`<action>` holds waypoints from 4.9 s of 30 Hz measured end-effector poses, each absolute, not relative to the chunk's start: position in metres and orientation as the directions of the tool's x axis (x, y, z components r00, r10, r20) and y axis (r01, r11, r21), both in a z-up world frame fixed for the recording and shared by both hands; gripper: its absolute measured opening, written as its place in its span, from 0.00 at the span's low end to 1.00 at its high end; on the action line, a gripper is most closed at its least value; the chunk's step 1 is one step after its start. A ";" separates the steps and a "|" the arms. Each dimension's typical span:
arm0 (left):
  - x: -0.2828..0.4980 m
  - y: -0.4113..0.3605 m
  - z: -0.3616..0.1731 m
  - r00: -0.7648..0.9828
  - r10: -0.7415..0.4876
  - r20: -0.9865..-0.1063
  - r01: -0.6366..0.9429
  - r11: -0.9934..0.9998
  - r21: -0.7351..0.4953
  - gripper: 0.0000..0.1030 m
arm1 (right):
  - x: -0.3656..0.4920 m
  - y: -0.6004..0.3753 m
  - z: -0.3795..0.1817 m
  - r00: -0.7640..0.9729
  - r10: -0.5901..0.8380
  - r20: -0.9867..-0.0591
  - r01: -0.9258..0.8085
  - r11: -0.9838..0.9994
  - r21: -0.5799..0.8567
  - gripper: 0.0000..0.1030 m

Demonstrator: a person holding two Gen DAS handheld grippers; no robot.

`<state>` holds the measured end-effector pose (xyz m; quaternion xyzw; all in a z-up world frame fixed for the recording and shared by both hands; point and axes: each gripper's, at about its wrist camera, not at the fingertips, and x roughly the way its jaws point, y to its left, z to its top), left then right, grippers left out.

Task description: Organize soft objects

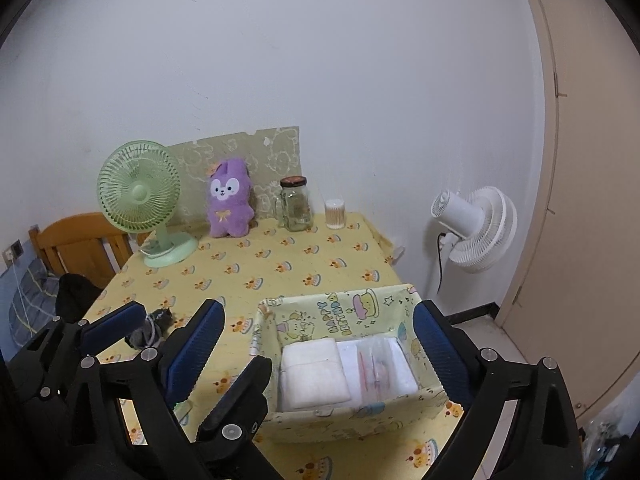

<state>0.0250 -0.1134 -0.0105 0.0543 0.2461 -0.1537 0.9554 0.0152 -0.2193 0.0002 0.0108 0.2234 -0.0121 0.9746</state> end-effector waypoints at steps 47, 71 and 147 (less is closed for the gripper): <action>0.034 0.031 -0.109 0.788 -0.081 -0.610 0.068 0.997 -0.044 0.93 | 0.046 -0.074 -0.099 0.816 0.191 -0.545 -0.212 0.977 0.024 0.95; 0.062 0.015 -0.166 0.696 -0.146 -0.703 0.127 0.989 -0.079 0.91 | 0.072 -0.084 -0.159 0.762 0.130 -0.635 -0.172 0.985 -0.004 0.95; 0.083 0.039 -0.122 0.736 0.036 -0.676 -0.062 0.998 -0.014 0.70 | 0.116 -0.058 -0.135 0.701 0.196 -0.686 -0.211 0.975 0.064 0.47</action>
